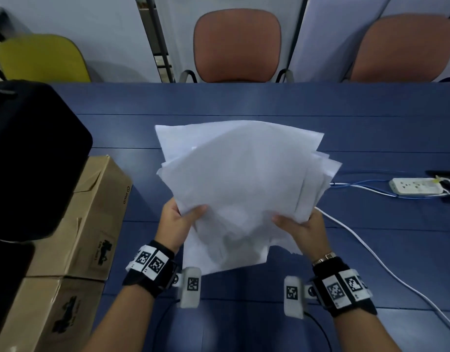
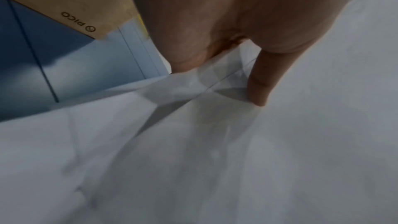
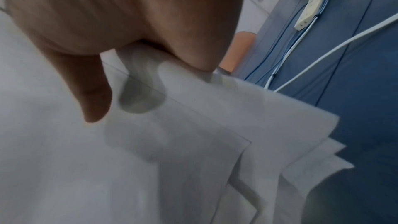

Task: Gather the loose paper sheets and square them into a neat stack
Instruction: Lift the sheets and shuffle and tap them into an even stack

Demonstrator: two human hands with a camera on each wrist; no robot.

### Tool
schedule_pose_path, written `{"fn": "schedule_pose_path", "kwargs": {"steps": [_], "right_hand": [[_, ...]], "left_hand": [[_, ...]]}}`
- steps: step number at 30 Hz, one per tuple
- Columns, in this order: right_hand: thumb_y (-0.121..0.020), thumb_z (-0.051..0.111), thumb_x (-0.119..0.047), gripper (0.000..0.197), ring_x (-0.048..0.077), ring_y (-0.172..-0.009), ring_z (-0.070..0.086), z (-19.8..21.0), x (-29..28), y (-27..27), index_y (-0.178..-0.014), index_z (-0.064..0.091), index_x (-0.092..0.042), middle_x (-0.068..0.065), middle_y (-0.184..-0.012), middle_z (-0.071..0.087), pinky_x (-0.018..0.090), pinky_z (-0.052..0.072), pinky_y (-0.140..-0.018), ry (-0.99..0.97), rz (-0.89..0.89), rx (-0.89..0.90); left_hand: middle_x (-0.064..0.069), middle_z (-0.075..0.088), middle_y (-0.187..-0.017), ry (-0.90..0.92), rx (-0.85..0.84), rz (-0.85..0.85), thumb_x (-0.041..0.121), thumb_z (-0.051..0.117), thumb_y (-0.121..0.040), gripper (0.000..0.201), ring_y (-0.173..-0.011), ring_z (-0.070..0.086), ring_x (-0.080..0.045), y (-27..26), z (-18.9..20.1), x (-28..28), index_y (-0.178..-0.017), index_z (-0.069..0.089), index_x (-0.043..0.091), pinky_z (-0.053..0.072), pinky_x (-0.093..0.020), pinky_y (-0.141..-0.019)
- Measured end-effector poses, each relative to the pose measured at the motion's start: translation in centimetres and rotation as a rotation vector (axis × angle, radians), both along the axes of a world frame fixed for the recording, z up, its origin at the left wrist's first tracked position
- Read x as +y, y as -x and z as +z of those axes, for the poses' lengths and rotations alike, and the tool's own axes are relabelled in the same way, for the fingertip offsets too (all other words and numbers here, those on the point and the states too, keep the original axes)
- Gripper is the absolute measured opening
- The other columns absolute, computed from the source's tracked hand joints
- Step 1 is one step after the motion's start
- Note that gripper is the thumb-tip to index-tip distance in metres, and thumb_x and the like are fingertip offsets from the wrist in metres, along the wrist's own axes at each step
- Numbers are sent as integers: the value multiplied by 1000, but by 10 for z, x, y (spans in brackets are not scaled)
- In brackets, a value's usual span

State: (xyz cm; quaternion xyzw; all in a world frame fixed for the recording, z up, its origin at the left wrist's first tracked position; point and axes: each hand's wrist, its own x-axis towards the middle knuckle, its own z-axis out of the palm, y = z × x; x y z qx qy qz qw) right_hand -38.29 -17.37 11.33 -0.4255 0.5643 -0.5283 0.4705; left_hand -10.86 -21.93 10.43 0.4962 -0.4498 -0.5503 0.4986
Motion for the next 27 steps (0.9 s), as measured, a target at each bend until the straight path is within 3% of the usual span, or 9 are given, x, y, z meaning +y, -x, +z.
{"fn": "schedule_pose_path", "kwargs": {"steps": [4, 8, 11, 13, 15, 17, 19, 23, 27], "right_hand": [[-77, 81, -8, 10, 16, -77, 71, -16, 4, 6, -80, 77, -17, 5, -85, 79, 39, 57, -70, -81, -51, 124], [-81, 77, -7, 17, 0, -68, 70, -3, 7, 2, -76, 74, -23, -17, -70, 75, 20, 55, -62, 10, -115, 104], [-82, 73, -2, 17, -3, -72, 70, 19, 4, 1, -83, 74, -19, -21, -74, 75, 16, 55, -64, 111, -143, 48], [-83, 71, 3, 20, -3, -75, 71, 31, 1, 4, -85, 73, -17, -21, -77, 76, 16, 55, -67, 173, -145, 21], [-80, 73, 2, 19, 2, -81, 72, 40, -1, 7, -86, 75, -16, -16, -83, 78, 20, 57, -70, 191, -127, 3], [-74, 79, -7, 17, 16, -91, 73, 43, -3, 13, -89, 78, -16, -3, -95, 79, 32, 59, -78, 159, -69, -23], [-72, 82, -14, 25, 23, -98, 72, 46, -3, 16, -96, 77, -17, 2, -102, 78, 38, 58, -83, 124, -25, 22], [-78, 80, -11, 20, 4, -88, 73, 51, -5, 15, -90, 74, -26, -18, -90, 77, 20, 56, -73, 133, -61, 76], [-80, 77, -6, 20, -7, -73, 70, 50, -4, 11, -82, 71, -25, -26, -75, 74, 12, 53, -63, 152, -130, 77]], "left_hand": [[1, 78, -108, -27, -45, -30, -7, 72, -83, 34, -104, 72, -21, 1, -10, 7, -110, 69, 14, 57, -42, -95], [3, 78, -108, 81, -75, -18, -8, 68, -87, 32, -104, 73, -21, 6, 8, 3, -112, 68, 12, 58, -36, -89], [5, 79, -104, 141, -79, -80, 3, 76, -81, 32, -98, 74, -16, 4, 33, -9, -109, 68, 14, 60, -30, -81], [5, 79, -104, 128, -120, -148, 11, 80, -77, 33, -98, 74, -17, -1, 42, -18, -108, 69, 19, 61, -32, -80], [7, 79, -105, 139, -171, -166, 11, 79, -81, 28, -100, 74, -16, -4, 45, -23, -106, 71, 21, 59, -34, -83], [12, 79, -104, 180, -195, -137, 1, 72, -87, 27, -101, 73, -13, -3, 46, -24, -106, 71, 19, 57, -30, -84], [18, 78, -101, 215, -210, -107, -4, 69, -88, 28, -99, 73, -7, 0, 46, -22, -105, 71, 18, 56, -24, -83], [26, 76, -97, 240, -216, -64, -5, 67, -89, 28, -98, 71, 3, 5, 45, -18, -108, 69, 15, 53, -15, -82], [16, 78, -101, 185, -189, -72, 1, 71, -88, 25, -99, 73, -5, 7, 47, -17, -109, 70, 15, 56, -21, -82]]}}
